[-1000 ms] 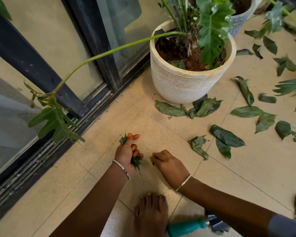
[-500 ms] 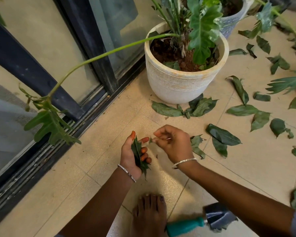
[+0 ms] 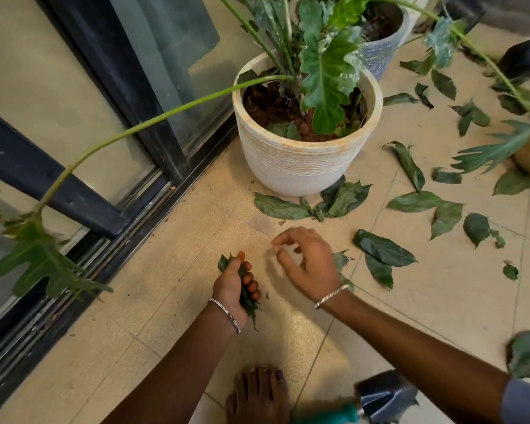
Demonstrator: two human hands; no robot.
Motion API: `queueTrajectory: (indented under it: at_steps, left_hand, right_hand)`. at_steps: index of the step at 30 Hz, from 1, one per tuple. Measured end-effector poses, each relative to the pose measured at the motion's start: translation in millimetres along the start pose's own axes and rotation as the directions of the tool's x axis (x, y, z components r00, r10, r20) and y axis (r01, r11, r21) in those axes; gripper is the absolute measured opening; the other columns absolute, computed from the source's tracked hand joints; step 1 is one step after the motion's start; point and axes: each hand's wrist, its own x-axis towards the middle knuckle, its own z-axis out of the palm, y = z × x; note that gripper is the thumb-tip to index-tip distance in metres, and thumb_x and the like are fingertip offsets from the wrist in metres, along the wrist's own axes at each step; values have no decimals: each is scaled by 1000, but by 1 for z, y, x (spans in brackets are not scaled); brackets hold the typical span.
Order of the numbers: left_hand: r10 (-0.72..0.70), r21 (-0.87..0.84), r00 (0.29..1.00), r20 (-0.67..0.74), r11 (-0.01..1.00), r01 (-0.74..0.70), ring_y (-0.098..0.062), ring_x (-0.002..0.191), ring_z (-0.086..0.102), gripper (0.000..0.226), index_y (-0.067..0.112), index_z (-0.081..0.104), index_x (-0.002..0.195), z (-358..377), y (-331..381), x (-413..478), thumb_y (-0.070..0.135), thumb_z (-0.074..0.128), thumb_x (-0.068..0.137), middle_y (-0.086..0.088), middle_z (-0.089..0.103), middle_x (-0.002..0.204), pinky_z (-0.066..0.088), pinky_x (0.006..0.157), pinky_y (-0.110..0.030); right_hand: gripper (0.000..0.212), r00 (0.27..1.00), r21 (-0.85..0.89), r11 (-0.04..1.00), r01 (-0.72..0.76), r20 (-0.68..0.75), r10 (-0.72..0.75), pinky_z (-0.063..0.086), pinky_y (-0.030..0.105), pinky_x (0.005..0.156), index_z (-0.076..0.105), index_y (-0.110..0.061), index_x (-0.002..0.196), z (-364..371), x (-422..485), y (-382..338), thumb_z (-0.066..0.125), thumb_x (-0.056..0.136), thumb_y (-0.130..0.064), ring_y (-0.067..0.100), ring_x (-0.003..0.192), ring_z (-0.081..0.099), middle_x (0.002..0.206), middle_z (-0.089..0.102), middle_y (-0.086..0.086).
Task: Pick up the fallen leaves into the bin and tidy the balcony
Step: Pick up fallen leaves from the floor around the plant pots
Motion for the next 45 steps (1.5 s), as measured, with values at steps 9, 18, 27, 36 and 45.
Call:
queueTrajectory:
  at_steps: [9, 18, 27, 36, 45]
  left_hand:
    - [-89, 82, 957, -275, 990, 115, -11, 36, 32, 48, 21, 39, 56, 17, 19, 10, 44, 56, 94, 5, 30, 46, 29, 38, -19]
    - [-87, 65, 950, -300, 992, 112, -12, 40, 28, 47, 21, 38, 57, 12, 17, 7, 47, 57, 92, 4, 29, 49, 27, 41, -22]
    - [-110, 69, 952, -285, 988, 135, -12, 39, 29, 47, 21, 39, 57, 16, 10, 9, 45, 56, 93, 4, 30, 48, 27, 41, -22]
    - [-143, 74, 956, -256, 983, 167, -12, 37, 28, 47, 21, 37, 58, 32, -1, 7, 44, 56, 93, 4, 29, 47, 27, 39, -19]
    - [-159, 95, 960, -230, 978, 185, -11, 38, 29, 44, 21, 41, 59, 39, -9, 3, 45, 58, 92, 4, 31, 48, 28, 39, -21]
  right_hand:
    - [49, 975, -343, 938, 55, 219, 23, 49, 41, 93, 53, -7, 133, 17, 81, 56, 58, 84, -12, 34, 109, 56, 120, 61, 14]
    - [9, 964, -435, 872, 224, 230, -133, 52, 34, 72, 65, -12, 99, 38, 58, 59, 59, 94, -18, 20, 81, 56, 86, 62, 2]
    - [11, 955, -90, 965, -247, -192, 227, 33, 17, 60, 51, -13, 93, -32, 10, 49, 53, 85, -7, 14, 71, 46, 83, 52, -1]
    - [35, 887, -220, 860, -460, -161, 433, 38, 22, 54, 49, -21, 103, -60, -30, 82, 67, 87, -47, 16, 73, 55, 89, 54, -5]
    - [23, 985, -585, 804, -102, 52, 163, 52, 30, 59, 48, -17, 109, -16, -79, 85, 59, 92, -29, 16, 83, 47, 102, 52, 2]
